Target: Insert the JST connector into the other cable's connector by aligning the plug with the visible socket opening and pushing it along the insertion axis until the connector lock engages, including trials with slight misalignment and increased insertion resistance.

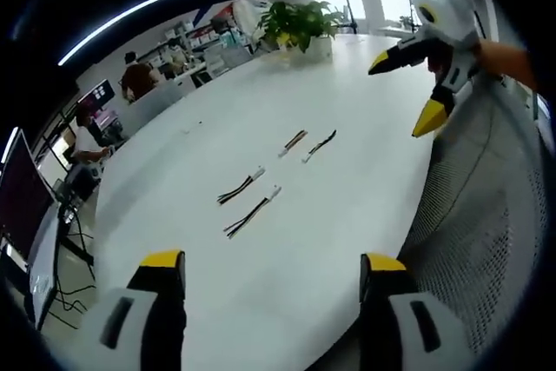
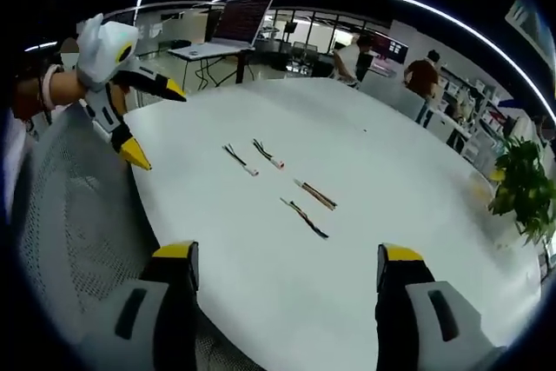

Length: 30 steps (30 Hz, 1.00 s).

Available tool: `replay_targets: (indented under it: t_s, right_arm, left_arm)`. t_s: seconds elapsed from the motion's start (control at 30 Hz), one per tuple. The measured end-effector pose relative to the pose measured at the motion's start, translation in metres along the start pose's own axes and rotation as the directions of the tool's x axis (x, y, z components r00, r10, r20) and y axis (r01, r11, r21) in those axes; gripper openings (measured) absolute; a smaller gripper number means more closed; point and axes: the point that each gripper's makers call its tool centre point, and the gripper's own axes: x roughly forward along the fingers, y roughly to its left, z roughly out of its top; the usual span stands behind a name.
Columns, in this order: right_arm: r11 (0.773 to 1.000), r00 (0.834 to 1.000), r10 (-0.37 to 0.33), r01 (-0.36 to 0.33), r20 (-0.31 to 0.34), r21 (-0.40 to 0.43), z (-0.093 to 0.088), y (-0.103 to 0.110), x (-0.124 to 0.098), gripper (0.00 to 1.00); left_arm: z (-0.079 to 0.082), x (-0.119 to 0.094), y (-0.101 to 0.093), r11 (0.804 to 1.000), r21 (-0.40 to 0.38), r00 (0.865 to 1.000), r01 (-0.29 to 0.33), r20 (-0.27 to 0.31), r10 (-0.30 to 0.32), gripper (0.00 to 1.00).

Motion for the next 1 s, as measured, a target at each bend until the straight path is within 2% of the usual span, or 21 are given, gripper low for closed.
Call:
replay_targets:
  t_s: [0.17, 0.2, 0.3, 0.33, 0.5, 0.63, 0.83, 0.9, 1.0]
  right_arm:
    - [0.999, 0.999, 0.033, -0.034, 0.038, 0.034, 0.008, -0.002, 0.000, 0.81]
    - [0.999, 0.998, 0.036, -0.038, 0.042, 0.038, 0.009, -0.003, -0.001, 0.80]
    - [0.989, 0.991, 0.111, -0.118, 0.075, 0.092, 0.016, 0.004, -0.001, 0.81]
    - [0.988, 0.990, 0.116, -0.123, 0.081, 0.092, 0.018, 0.002, -0.002, 0.81]
    - [0.987, 0.985, 0.134, -0.143, 0.109, 0.072, 0.031, -0.007, -0.004, 0.78]
    - [0.978, 0.970, 0.181, -0.194, 0.161, 0.071, 0.045, -0.009, -0.006, 0.78]
    - [0.973, 0.956, 0.220, -0.229, 0.193, 0.027, 0.064, -0.015, -0.005, 0.79]
    - [0.970, 0.953, 0.232, -0.241, 0.195, 0.023, 0.067, -0.016, -0.003, 0.78]
    - [0.973, 0.958, 0.231, -0.230, 0.168, -0.025, 0.064, -0.019, 0.000, 0.78]
  left_arm:
    - [0.004, 0.005, -0.008, 0.995, -0.037, 0.995, 0.088, 0.040, -0.086, 0.83]
    - [0.005, 0.005, -0.007, 0.995, -0.043, 0.995, 0.094, 0.045, -0.092, 0.83]
    - [0.009, 0.005, -0.002, 0.995, -0.046, 0.995, 0.088, 0.052, -0.086, 0.83]
    - [0.010, 0.005, 0.000, 0.995, -0.038, 0.995, 0.087, 0.053, -0.085, 0.83]
    - [0.025, 0.002, 0.008, 0.995, -0.020, 0.990, 0.098, 0.100, -0.095, 0.83]
    - [0.034, -0.001, 0.011, 0.995, 0.049, 0.988, 0.093, 0.123, -0.098, 0.85]
    - [0.045, -0.003, 0.016, 0.991, 0.070, 0.979, 0.110, 0.163, -0.120, 0.85]
    - [0.047, -0.002, 0.017, 0.990, 0.076, 0.976, 0.118, 0.175, -0.130, 0.85]
    - [0.047, -0.001, 0.020, 0.988, 0.082, 0.974, 0.128, 0.178, -0.141, 0.85]
